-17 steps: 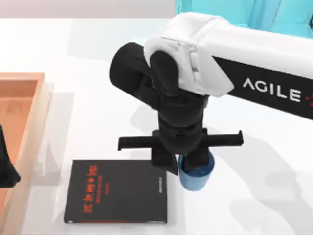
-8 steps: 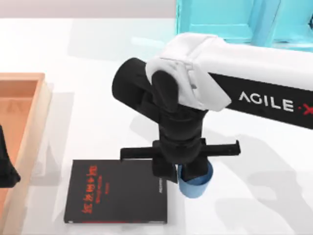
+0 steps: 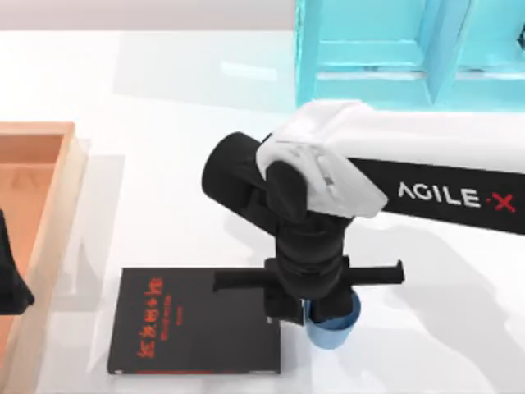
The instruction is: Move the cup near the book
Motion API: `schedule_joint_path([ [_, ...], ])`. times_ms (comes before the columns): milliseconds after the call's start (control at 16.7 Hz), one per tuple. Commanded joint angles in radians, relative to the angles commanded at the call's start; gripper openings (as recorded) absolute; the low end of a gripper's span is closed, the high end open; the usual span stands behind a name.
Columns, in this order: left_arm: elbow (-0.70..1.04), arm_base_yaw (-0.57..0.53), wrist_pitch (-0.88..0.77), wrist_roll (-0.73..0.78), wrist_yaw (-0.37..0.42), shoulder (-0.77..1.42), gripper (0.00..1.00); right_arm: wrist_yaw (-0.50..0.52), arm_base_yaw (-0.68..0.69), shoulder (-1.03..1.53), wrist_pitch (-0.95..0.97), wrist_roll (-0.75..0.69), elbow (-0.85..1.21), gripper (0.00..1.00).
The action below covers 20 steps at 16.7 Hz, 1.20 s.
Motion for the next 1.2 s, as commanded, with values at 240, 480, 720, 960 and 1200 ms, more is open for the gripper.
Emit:
schedule_joint_path([
  [240, 0.0, 0.0, 0.0, 0.0, 0.0, 0.0, 1.0, 0.0, 0.0, 0.0, 0.0, 0.0, 0.0, 0.23],
  [480, 0.0, 0.0, 0.0, 0.0, 0.0, 0.0, 1.0, 0.0, 0.0, 0.0, 0.0, 0.0, 0.0, 0.53],
  [720, 0.0, 0.0, 0.0, 0.0, 0.0, 0.0, 1.0, 0.0, 0.0, 0.0, 0.0, 0.0, 0.0, 0.83],
  [960, 0.0, 0.0, 0.0, 0.0, 0.0, 0.0, 1.0, 0.0, 0.0, 0.0, 0.0, 0.0, 0.0, 1.0],
  [1200, 0.0, 0.0, 0.0, 0.0, 0.0, 0.0, 1.0, 0.0, 0.0, 0.0, 0.0, 0.0, 0.0, 1.0],
])
